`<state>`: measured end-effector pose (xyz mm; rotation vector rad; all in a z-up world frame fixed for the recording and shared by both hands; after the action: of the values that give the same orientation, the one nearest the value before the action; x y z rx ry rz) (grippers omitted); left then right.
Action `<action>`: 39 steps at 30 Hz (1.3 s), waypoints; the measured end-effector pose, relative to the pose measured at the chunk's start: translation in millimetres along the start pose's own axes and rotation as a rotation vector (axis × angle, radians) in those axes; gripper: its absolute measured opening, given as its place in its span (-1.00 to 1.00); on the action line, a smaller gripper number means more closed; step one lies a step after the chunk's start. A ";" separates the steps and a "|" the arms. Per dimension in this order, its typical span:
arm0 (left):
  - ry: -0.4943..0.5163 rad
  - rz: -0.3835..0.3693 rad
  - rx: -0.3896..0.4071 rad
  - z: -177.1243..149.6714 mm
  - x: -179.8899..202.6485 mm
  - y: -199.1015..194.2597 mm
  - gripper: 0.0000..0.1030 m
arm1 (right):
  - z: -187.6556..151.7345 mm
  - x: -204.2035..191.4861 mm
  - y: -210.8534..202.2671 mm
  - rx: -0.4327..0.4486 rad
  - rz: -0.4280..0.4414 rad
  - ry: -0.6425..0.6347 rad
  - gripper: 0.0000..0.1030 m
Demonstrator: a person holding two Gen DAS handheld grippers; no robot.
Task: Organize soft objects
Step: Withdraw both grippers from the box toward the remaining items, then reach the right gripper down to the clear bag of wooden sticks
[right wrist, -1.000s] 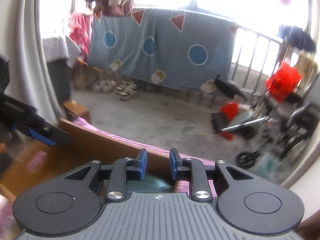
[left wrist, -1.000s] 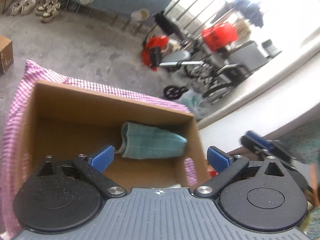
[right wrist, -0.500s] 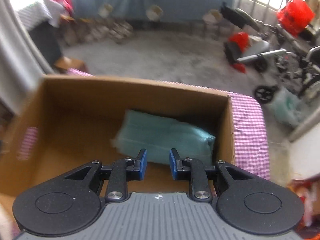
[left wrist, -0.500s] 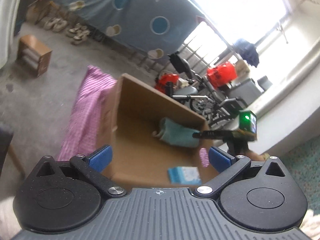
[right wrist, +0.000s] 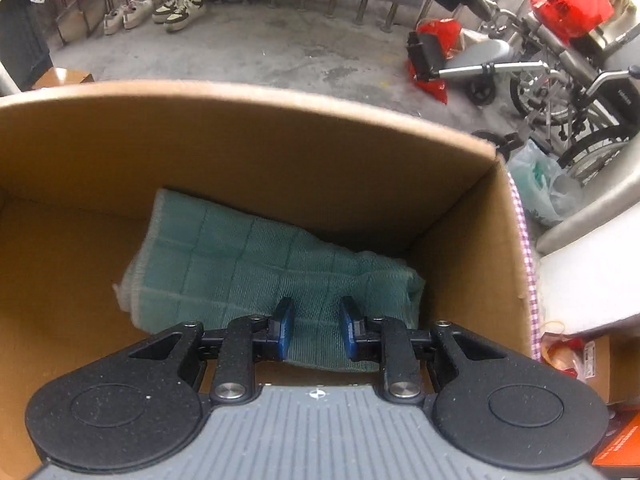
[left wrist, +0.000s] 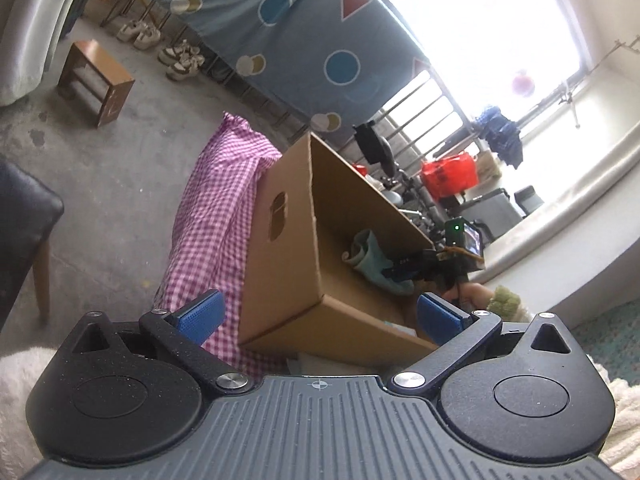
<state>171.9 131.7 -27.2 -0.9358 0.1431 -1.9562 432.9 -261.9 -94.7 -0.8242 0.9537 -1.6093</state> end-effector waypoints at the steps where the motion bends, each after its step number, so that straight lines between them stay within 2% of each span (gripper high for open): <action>1: -0.002 0.001 -0.002 -2.7 -1.3 -1.0 0.99 | 0.3 1.8 0.5 0.004 0.013 0.013 -0.49; 7: -0.007 -0.011 -0.024 -14.6 0.2 1.0 0.99 | 3.1 12.9 -15.6 0.010 0.094 0.074 -0.48; 12: 0.037 -0.024 -0.082 -25.9 11.4 8.3 0.99 | -9.8 17.3 -84.6 0.078 0.253 0.110 -0.47; 16: 0.057 -0.055 -0.140 -37.5 21.7 18.3 0.99 | -36.4 29.1 -155.6 0.145 0.391 0.096 -0.46; 20: 0.091 -0.074 -0.196 -49.0 32.4 28.2 0.99 | -80.4 50.3 -217.9 0.219 0.466 0.071 -0.45; 25: 0.142 -0.100 -0.256 -62.9 49.0 37.1 0.99 | -130.8 71.6 -257.8 0.236 0.564 0.094 -0.45; 30: 0.193 -0.113 -0.309 -78.8 61.1 41.0 0.99 | -183.7 70.7 -266.9 0.179 0.724 0.162 -0.44; 34: 0.235 -0.119 -0.352 -94.8 69.3 45.8 0.99 | -223.7 48.9 -240.5 0.067 0.822 0.204 -0.44; 37: 0.262 -0.111 -0.373 -103.5 72.6 53.1 0.99 | -244.8 28.4 -212.6 -0.020 0.832 0.242 -0.44; 39: 0.276 -0.101 -0.388 -107.6 72.7 59.1 0.99 | -252.8 18.7 -195.1 -0.052 0.793 0.267 -0.44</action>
<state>121.8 13.2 -89.1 -0.9244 0.6647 -2.1888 123.8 -208.5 -32.3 -0.1961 1.3055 -1.0066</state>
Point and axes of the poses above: each gripper's, at about its wrist camera, not at the fingertips, and y roughly the way its jaws point, x to its right, z to its top, the point moved 7 cm from there along y, roughly the way its jaws point, and after that the axes turned 14 degrees about y, right-handed, at the moved point
